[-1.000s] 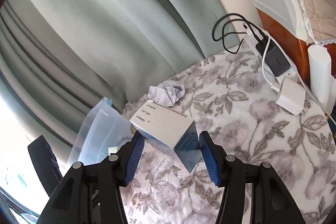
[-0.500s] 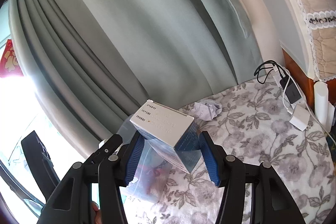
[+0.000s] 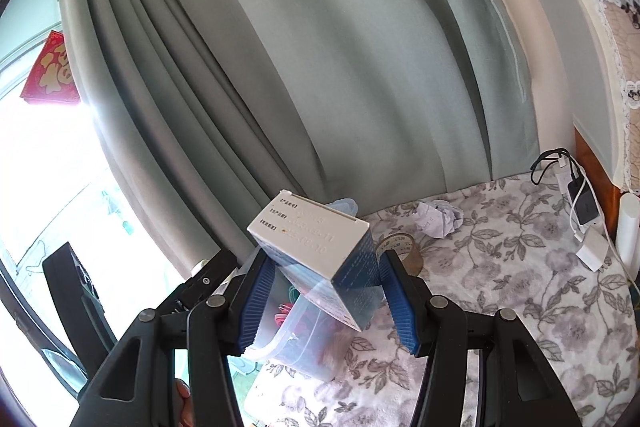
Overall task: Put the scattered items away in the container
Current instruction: 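Lift the plug adapter and medicine box and carry both over the clear box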
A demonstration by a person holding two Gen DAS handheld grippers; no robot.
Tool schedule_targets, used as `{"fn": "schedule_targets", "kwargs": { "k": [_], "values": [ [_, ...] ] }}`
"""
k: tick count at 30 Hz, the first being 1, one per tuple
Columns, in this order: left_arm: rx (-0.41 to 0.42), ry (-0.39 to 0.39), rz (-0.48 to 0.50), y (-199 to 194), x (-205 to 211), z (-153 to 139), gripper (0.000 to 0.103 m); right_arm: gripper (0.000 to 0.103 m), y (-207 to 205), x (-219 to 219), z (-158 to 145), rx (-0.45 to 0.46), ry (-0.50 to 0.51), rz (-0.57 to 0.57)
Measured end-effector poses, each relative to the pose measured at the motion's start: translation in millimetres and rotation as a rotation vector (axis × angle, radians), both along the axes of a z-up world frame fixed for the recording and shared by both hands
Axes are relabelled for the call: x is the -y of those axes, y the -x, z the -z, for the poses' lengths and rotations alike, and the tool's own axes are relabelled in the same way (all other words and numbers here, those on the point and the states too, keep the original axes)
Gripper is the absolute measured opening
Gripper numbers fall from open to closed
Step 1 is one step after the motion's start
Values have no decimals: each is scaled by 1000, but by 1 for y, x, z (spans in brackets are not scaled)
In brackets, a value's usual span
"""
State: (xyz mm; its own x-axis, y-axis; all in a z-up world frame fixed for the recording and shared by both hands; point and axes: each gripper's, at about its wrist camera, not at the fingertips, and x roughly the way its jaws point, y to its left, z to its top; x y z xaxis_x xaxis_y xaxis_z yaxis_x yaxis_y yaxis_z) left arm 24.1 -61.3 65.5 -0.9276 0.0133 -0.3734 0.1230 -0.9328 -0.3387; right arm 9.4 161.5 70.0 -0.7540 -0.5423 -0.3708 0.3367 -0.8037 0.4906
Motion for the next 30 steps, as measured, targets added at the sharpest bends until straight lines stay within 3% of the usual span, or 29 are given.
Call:
{"fn": "schedule_targets", "kwargs": {
  "k": [18, 30],
  "values": [
    [7, -120, -155, -15, 83, 24, 54, 58, 18, 86, 16, 20, -82, -163],
    [14, -131, -150, -3, 106, 44, 55, 58, 34, 133, 38, 80, -150, -247]
  ]
}}
